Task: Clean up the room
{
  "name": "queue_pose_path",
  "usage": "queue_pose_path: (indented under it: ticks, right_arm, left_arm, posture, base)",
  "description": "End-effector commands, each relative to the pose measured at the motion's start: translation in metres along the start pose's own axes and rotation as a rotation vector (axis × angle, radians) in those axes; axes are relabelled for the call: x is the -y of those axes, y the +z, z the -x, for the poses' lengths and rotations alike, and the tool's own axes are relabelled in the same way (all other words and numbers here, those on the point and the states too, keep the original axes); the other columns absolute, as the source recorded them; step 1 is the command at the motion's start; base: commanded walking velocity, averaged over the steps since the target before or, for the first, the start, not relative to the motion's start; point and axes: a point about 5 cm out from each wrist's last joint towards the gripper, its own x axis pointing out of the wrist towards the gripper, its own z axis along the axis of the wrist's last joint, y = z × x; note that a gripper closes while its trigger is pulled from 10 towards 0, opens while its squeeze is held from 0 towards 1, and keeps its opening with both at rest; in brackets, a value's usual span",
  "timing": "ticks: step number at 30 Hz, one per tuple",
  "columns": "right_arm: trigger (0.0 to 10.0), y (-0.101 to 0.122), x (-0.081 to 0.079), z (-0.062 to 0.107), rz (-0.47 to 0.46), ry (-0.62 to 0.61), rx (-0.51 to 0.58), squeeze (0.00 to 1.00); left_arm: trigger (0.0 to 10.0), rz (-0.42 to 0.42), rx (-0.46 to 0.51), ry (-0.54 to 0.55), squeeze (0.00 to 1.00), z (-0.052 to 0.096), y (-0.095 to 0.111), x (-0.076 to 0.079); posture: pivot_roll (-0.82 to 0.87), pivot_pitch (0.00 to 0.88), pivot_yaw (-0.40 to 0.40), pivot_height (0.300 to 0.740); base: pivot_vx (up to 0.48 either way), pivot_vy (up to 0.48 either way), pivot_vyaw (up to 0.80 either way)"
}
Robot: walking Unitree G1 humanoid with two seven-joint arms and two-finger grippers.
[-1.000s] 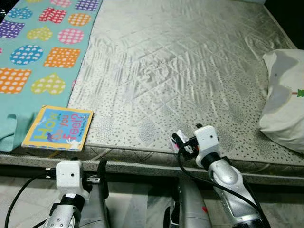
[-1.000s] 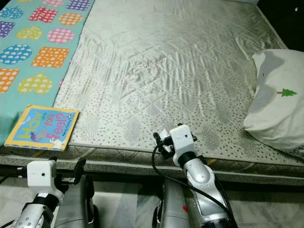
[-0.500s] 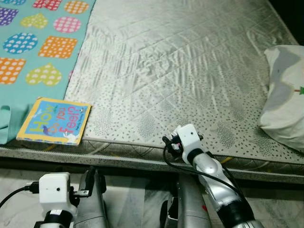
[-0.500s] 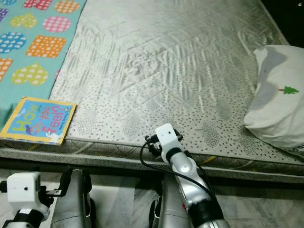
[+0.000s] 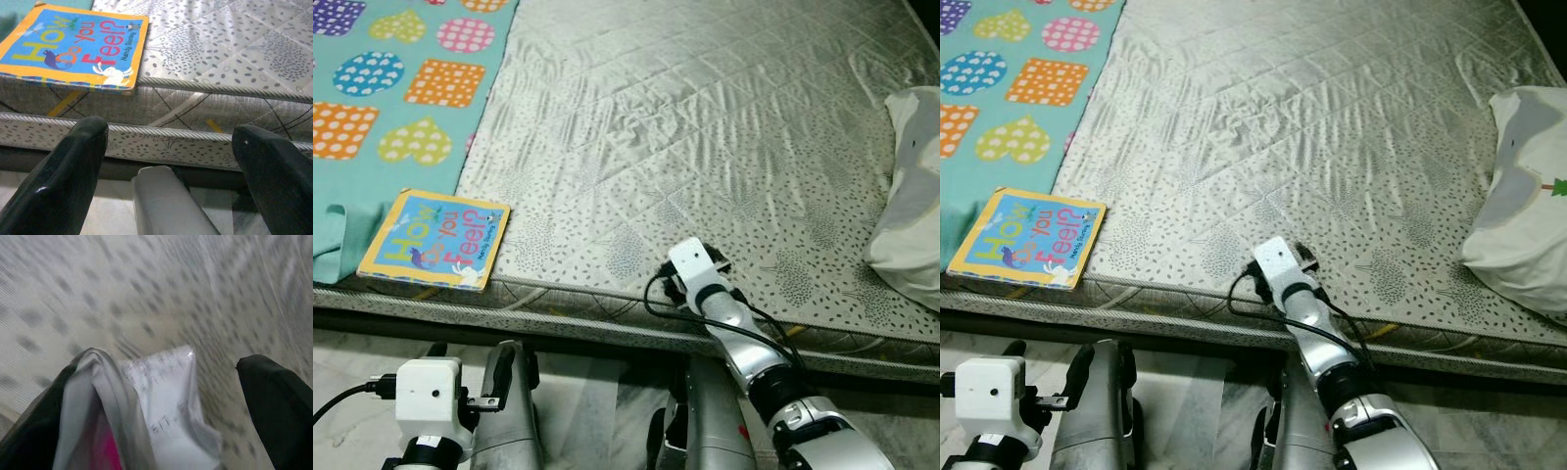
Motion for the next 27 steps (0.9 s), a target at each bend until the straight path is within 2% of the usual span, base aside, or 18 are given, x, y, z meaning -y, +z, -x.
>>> queue_pose_path:
  ticks: [1,8,9,27]
  right_arm:
    - [10.0,-0.016,0.005,0.002,0.031,-0.007,-0.06,0.0]
    - [10.0,-0.034,0.021,0.005,0.061,-0.027,-0.118,0.0]
    - [0.0,-0.039,0.023,0.006,0.046,-0.023,-0.127,0.0]
    - [0.0,-0.041,0.012,0.006,0.002,0.007,-0.119,0.0]
  left_arm:
    - [10.0,0.003,-0.026,-0.012,0.0,0.002,-0.003,0.002]
    - [10.0,0.006,-0.027,-0.019,0.0,-0.002,-0.004,0.003]
    - [10.0,0.009,-0.026,-0.021,0.0,-0.004,-0.004,0.003]
    - [10.0,-0.001,-0.009,-0.022,0.0,-0.019,-0.003,0.0]
  posture:
    - [0.15,0.317,-0.129,0.574]
    - [0.14,0.309,-0.129,0.574]
    - [0.14,0.304,-0.126,0.574]
    - [0.12,0.28,-0.116,0.574]
  base:
    - [0.0,0.0,0.0]
    - [0.0,0.0,0.0]
    - [0.0,0.0,0.0]
    - [0.0,0.0,0.0]
